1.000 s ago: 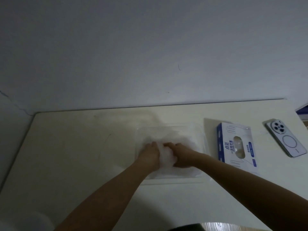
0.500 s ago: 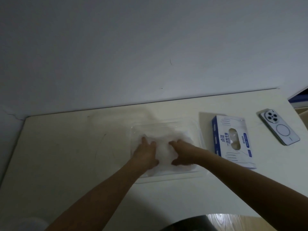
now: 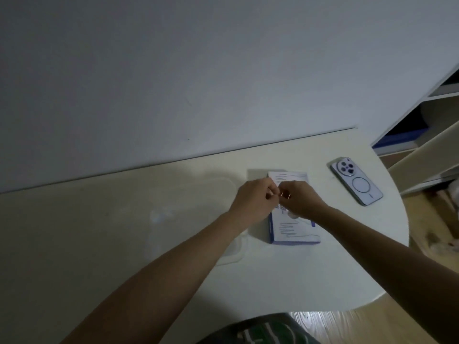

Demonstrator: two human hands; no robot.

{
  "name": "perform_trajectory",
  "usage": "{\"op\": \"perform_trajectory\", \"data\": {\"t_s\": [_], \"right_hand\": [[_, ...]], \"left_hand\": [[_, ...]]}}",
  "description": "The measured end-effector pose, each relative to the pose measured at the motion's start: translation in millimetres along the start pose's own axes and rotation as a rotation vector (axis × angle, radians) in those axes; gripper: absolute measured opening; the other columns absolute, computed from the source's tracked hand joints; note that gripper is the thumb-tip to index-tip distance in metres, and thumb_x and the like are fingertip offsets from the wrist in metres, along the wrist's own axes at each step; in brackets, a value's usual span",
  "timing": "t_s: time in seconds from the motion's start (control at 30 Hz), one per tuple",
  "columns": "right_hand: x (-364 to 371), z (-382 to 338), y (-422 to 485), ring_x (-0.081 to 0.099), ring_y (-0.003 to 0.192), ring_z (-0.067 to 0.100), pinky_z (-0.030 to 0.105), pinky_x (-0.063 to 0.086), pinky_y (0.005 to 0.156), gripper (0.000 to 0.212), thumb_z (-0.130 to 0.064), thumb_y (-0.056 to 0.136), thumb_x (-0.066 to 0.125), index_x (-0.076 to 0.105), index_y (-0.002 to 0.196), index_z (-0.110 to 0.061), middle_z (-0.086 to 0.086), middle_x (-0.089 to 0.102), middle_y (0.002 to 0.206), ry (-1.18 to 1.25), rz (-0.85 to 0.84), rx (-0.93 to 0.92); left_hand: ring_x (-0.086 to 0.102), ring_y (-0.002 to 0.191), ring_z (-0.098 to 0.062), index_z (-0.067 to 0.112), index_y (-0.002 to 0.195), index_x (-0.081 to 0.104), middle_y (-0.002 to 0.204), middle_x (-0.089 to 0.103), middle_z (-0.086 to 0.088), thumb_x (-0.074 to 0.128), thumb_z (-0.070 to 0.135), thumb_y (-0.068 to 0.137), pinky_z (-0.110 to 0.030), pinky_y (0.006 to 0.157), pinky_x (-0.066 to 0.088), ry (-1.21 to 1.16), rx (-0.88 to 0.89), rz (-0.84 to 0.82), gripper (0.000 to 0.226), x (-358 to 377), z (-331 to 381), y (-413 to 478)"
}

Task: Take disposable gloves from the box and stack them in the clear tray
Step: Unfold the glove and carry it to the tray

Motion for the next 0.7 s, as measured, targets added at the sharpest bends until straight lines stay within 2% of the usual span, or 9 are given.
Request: {"op": "perform_trajectory", "data": {"t_s": [0.07, 0.17, 0.27, 0.33, 0.47, 0.53, 0.6, 0.63, 0.7], "right_hand": [[3, 18, 0, 0.061, 0.087, 0.021, 0.032, 0.050, 0.074, 0.009, -0.017, 0.087, 0.062, 0.062, 0.092, -0.024, 0.001, 0.063, 0.096, -0.059, 0.011, 0.038], [16, 36, 1, 0.061, 0.091, 0.027, 0.030, 0.043, 0.069, 0.041, -0.025, 0.084, 0.068, 0.057, 0.124, -0.024, 0.004, 0.051, 0.105, -0.199, -0.030, 0.008], [27, 45, 0, 0.054, 0.072, 0.021, 0.029, 0.040, 0.061, 0.036, -0.032, 0.086, 0.067, 0.056, 0.116, -0.017, 0.002, 0.043, 0.094, -0.344, -0.008, -0.062], [24, 49, 0, 0.049, 0.067, 0.019, 0.028, 0.038, 0.059, 0.023, -0.030, 0.088, 0.064, 0.062, 0.105, -0.014, 0.000, 0.041, 0.088, -0.307, 0.044, -0.103], [8, 53, 5, 0.055, 0.076, 0.017, 0.026, 0.042, 0.063, 0.016, -0.029, 0.091, 0.063, 0.070, 0.094, -0.015, 0.000, 0.051, 0.093, -0.036, 0.091, -0.177], [-12, 52, 5, 0.056, 0.078, 0.014, 0.024, 0.047, 0.068, 0.012, -0.026, 0.090, 0.066, 0.066, 0.088, -0.014, 0.000, 0.054, 0.095, 0.182, 0.161, -0.197], [-32, 53, 4, 0.056, 0.078, 0.013, 0.019, 0.046, 0.070, 0.013, -0.021, 0.090, 0.065, 0.060, 0.083, -0.011, 0.003, 0.057, 0.092, 0.385, 0.220, -0.199], [-39, 53, 4, 0.056, 0.078, 0.014, 0.019, 0.045, 0.070, 0.014, -0.019, 0.091, 0.062, 0.059, 0.083, -0.008, 0.005, 0.058, 0.089, 0.492, 0.222, -0.181], [-46, 51, 5, 0.056, 0.073, 0.016, 0.027, 0.047, 0.069, 0.018, -0.017, 0.095, 0.056, 0.058, 0.082, -0.004, 0.008, 0.059, 0.081, 0.706, 0.170, -0.145]], "left_hand": [[0.060, 0.079, -0.013, 0.017, 0.107, 0.064, 0.089, 0.067, 0.003, 0.061, 0.018, 0.089, -0.022, 0.070, 0.041, 0.021, -0.031, -0.058, 0.019, 26, 3, 15], [0.063, 0.094, -0.023, 0.015, 0.118, 0.057, 0.104, 0.068, -0.004, 0.064, 0.022, 0.087, -0.029, 0.078, 0.047, 0.094, -0.094, -0.157, 0.033, 62, -2, 33], [0.057, 0.089, -0.023, 0.011, 0.124, 0.045, 0.109, 0.062, -0.007, 0.066, 0.028, 0.086, -0.029, 0.073, 0.042, 0.142, -0.184, -0.235, 0.046, 87, -19, 36], [0.054, 0.085, -0.021, 0.012, 0.119, 0.043, 0.109, 0.059, -0.007, 0.068, 0.024, 0.083, -0.029, 0.071, 0.040, 0.135, -0.210, -0.216, 0.045, 94, -27, 35], [0.056, 0.093, -0.023, 0.013, 0.118, 0.043, 0.108, 0.054, -0.003, 0.081, 0.025, 0.072, -0.030, 0.075, 0.042, 0.139, -0.223, -0.172, 0.061, 99, -31, 37], [0.054, 0.089, -0.020, 0.014, 0.115, 0.043, 0.104, 0.053, 0.000, 0.081, 0.024, 0.072, -0.028, 0.073, 0.041, 0.111, -0.243, -0.164, 0.058, 100, -33, 36], [0.056, 0.091, -0.023, 0.013, 0.114, 0.044, 0.105, 0.056, -0.005, 0.074, 0.021, 0.079, -0.031, 0.076, 0.045, 0.035, -0.289, -0.140, 0.046, 101, -36, 36], [0.058, 0.094, -0.025, 0.013, 0.114, 0.045, 0.108, 0.058, -0.008, 0.072, 0.022, 0.081, -0.033, 0.078, 0.046, 0.011, -0.308, -0.138, 0.044, 101, -39, 36], [0.058, 0.094, -0.022, 0.013, 0.120, 0.043, 0.113, 0.059, -0.006, 0.077, 0.031, 0.077, -0.030, 0.075, 0.044, 0.016, -0.310, -0.163, 0.058, 98, -37, 37]]}}
Point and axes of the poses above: each hand's wrist, its own y-axis towards the middle knuckle, its own x-axis out of the palm, z = x × y, the point moved 9 cm from there along y, towards the middle knuckle
